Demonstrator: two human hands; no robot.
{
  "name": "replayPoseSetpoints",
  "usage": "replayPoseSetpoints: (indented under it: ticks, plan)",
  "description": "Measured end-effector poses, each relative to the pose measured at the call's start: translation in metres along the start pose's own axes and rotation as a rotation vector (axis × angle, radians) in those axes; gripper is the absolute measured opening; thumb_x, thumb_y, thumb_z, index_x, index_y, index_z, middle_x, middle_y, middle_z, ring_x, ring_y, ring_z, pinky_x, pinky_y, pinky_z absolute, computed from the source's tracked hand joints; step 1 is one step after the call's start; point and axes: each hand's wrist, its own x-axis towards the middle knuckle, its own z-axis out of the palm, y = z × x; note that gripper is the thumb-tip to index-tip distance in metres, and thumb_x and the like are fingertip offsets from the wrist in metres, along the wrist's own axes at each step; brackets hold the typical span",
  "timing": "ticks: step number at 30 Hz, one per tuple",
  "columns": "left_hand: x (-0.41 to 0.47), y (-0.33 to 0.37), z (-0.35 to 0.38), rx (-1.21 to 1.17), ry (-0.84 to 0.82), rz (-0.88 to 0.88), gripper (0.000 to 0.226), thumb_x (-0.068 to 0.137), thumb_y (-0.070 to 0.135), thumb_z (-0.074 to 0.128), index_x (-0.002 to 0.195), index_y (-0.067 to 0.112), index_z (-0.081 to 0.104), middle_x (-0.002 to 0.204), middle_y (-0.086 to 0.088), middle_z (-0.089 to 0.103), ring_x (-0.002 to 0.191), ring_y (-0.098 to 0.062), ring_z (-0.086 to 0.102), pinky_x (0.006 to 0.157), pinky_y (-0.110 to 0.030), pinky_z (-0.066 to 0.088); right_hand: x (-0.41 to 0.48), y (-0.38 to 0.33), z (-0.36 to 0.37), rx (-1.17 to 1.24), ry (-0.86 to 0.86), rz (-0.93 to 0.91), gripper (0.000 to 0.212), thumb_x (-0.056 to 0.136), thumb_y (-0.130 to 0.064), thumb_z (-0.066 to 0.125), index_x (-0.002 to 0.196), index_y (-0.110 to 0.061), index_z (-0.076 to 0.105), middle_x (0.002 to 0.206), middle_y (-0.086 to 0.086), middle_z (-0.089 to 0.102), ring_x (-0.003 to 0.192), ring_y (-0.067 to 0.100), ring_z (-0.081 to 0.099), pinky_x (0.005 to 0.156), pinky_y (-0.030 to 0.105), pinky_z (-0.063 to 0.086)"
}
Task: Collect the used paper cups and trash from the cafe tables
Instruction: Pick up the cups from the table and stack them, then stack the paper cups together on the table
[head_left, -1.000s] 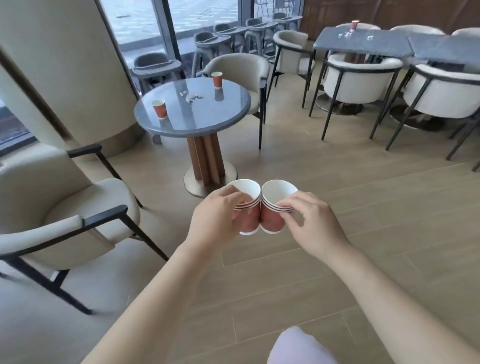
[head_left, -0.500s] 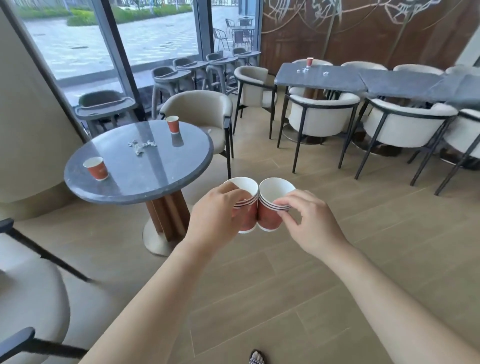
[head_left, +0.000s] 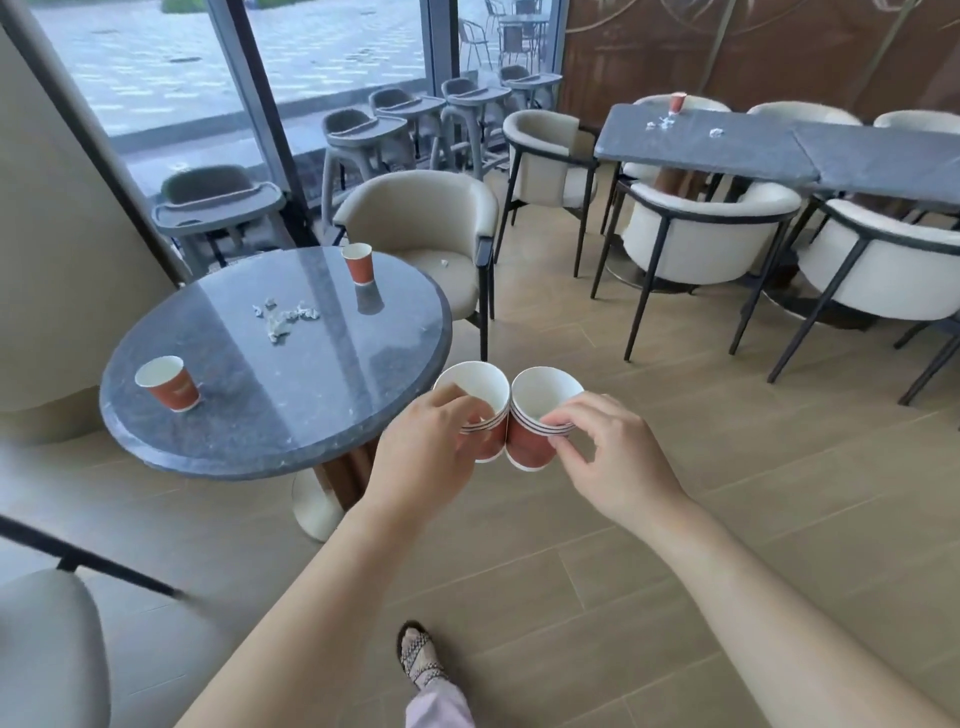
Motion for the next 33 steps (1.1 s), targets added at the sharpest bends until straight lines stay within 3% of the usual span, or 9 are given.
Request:
replayPoseSetpoints:
  ticks: [6, 13, 23, 29, 33]
  plan:
    - [0.084, -0.081, -0.002, 0.005, -0.017, -0.067, 0.013, 0.079, 0.015, 0.065, 0.092, 0.017, 0.069, 0.097, 0.006, 0.065, 0.085, -0.023, 0.061, 0.065, -0.040, 0.051, 0.110, 0.017, 0.065, 0.026, -0.062, 0.002, 0.015, 0.075, 0.000, 0.066, 0.081, -0.014, 0.067, 0.083, -0.004, 0.065, 0.084, 0.017, 0.056, 0.074, 0.019, 0.039]
    - [0.148, -0.191, -0.014, 0.070, -0.069, -0.159, 0.010, 0.080, 0.015, 0.064, 0.089, 0.018, 0.066, 0.093, 0.006, 0.065, 0.082, -0.021, 0.061, 0.064, -0.033, 0.049, 0.218, 0.016, 0.164, 0.074, -0.194, -0.016, 0.013, 0.074, -0.001, 0.068, 0.080, -0.012, 0.066, 0.083, -0.003, 0.065, 0.086, 0.019, 0.057, 0.074, 0.015, 0.034]
    - [0.190, -0.292, 0.001, 0.118, -0.117, -0.393, 0.011, 0.080, 0.020, 0.062, 0.091, 0.022, 0.063, 0.093, 0.009, 0.065, 0.088, -0.019, 0.060, 0.070, -0.035, 0.050, 0.316, 0.038, 0.268, 0.096, -0.450, -0.090, 0.011, 0.077, -0.012, 0.068, 0.079, -0.020, 0.061, 0.088, -0.009, 0.062, 0.090, 0.011, 0.052, 0.074, 0.021, 0.039]
    - [0.217, -0.336, 0.017, 0.147, -0.059, -0.605, 0.010, 0.080, 0.023, 0.062, 0.089, 0.022, 0.063, 0.091, 0.010, 0.066, 0.087, -0.018, 0.059, 0.066, -0.030, 0.046, 0.385, 0.052, 0.329, 0.129, -0.645, -0.217, 0.008, 0.078, -0.018, 0.068, 0.082, -0.019, 0.061, 0.093, -0.006, 0.062, 0.094, 0.014, 0.051, 0.072, 0.022, 0.038]
    - [0.234, -0.353, 0.033, 0.194, -0.035, -0.728, 0.010, 0.078, 0.024, 0.063, 0.088, 0.026, 0.062, 0.092, 0.013, 0.065, 0.089, -0.015, 0.058, 0.063, -0.024, 0.037, 0.424, 0.063, 0.360, 0.101, -0.774, -0.314, 0.009, 0.079, -0.021, 0.067, 0.084, -0.018, 0.059, 0.095, -0.004, 0.061, 0.096, 0.018, 0.050, 0.075, 0.031, 0.043]
